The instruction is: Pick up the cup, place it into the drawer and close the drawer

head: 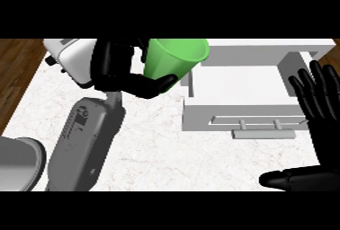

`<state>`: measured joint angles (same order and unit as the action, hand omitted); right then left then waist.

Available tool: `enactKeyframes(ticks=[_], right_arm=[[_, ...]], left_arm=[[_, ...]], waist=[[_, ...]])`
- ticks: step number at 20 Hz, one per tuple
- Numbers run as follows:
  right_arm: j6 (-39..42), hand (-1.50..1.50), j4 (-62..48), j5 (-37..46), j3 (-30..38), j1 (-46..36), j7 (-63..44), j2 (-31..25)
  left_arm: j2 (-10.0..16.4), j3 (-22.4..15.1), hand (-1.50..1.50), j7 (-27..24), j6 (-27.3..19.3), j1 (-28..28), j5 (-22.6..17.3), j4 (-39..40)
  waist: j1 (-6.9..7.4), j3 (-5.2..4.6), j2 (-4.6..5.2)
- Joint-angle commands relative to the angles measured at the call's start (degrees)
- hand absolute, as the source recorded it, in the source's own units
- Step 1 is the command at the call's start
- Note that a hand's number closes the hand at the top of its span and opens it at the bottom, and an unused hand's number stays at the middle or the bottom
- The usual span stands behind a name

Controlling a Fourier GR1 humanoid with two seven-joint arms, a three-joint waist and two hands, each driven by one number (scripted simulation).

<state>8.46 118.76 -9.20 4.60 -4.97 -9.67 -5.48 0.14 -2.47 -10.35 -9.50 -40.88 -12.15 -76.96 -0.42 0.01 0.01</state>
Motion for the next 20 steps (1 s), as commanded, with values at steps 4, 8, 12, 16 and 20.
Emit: enactKeyframes(ticks=[4, 8, 12, 16, 20], right_arm=[[1.7, -1.50, -1.9, -0.5, 1.3, 1.7, 3.5, -0.3], [1.9, -1.50, 2.6, 0.2, -0.9, 6.1, 1.7, 0.6], [1.2, -1.50, -5.0, -0.2, 1.6, -1.8, 2.6, -0.8], [-0.7, -1.50, -1.6, 0.5, 0.6, -2.5, 0.1, 0.0], [1.1, -1.50, -1.9, -0.5, 1.4, 0.1, 2.4, -0.4]], left_arm=[[-0.1, -1.0, 1.50, -0.4, -3.5, -9.9, -0.5, 11.1], [-0.1, -1.9, 1.50, 2.7, -4.4, -13.2, 1.3, 12.7], [-0.1, 0.4, 1.50, -0.3, -4.9, -22.0, 0.0, 25.5], [-0.1, -2.9, 1.50, -3.0, -8.6, -25.1, -3.7, 31.0], [-0.1, -9.4, 1.50, -7.2, -12.3, -26.3, -10.0, 36.7]], waist=[[-0.30, 0.00, 0.09], [-0.31, 0.00, -0.02], [-0.64, 0.02, 0.34], [-0.77, 0.00, 0.24], [-1.66, 0.02, 0.35]])
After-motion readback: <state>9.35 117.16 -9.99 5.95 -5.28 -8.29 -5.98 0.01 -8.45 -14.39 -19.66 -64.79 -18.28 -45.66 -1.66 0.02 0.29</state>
